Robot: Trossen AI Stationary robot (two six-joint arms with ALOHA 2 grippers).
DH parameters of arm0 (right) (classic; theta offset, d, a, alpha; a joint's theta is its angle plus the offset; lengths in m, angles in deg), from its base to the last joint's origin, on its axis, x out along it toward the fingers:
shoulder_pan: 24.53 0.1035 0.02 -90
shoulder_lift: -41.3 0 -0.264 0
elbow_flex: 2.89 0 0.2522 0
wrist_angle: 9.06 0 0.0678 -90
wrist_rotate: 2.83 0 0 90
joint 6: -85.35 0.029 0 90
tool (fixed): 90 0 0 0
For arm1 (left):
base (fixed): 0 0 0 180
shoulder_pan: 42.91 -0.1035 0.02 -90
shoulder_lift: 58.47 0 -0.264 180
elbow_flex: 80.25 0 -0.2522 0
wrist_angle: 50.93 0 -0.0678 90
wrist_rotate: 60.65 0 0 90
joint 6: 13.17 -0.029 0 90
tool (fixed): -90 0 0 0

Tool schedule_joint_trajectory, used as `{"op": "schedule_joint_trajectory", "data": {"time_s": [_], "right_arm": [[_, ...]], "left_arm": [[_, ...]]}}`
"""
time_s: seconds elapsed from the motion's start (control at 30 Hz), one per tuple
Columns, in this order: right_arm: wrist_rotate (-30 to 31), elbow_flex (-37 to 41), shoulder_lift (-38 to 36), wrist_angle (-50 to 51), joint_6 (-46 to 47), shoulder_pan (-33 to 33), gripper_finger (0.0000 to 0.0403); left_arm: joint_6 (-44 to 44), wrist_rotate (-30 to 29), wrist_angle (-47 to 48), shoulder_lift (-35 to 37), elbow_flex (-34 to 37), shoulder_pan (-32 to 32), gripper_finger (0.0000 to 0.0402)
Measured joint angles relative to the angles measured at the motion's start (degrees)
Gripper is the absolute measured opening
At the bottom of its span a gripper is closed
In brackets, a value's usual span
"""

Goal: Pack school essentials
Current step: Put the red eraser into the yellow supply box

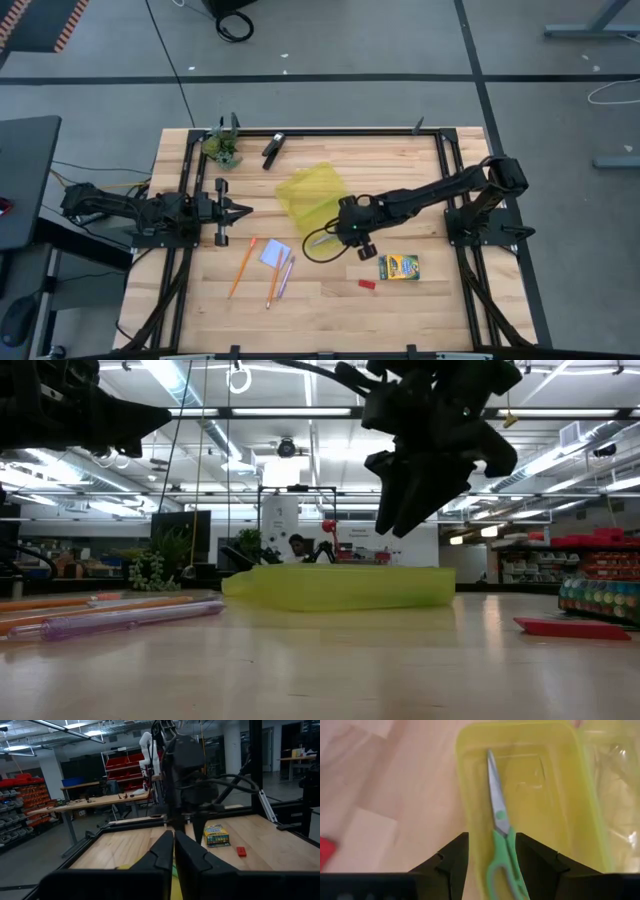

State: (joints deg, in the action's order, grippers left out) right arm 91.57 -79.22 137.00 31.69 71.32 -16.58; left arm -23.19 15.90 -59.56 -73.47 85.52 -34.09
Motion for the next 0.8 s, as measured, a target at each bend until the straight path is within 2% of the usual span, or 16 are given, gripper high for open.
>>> {"op": "schedule_joint_trajectory", "data": {"time_s": [0.23,0.47,0.8], "right_arm": [[0.0,0.0,0.0,0.0,10.72,2.65,0.0168],[1.28,1.21,0.07,0.03,20.58,4.67,0.0168],[4.35,1.49,0.48,-3.0,25.55,10.63,0.0168]], "left_arm": [[0.0,-0.02,0.0,0.0,0.0,0.0,0.0032],[0.0,0.0,-0.02,0.02,0.0,-0.02,0.0022],[0.0,0.0,-0.02,0.01,0.0,-0.01,0.0031]]}}
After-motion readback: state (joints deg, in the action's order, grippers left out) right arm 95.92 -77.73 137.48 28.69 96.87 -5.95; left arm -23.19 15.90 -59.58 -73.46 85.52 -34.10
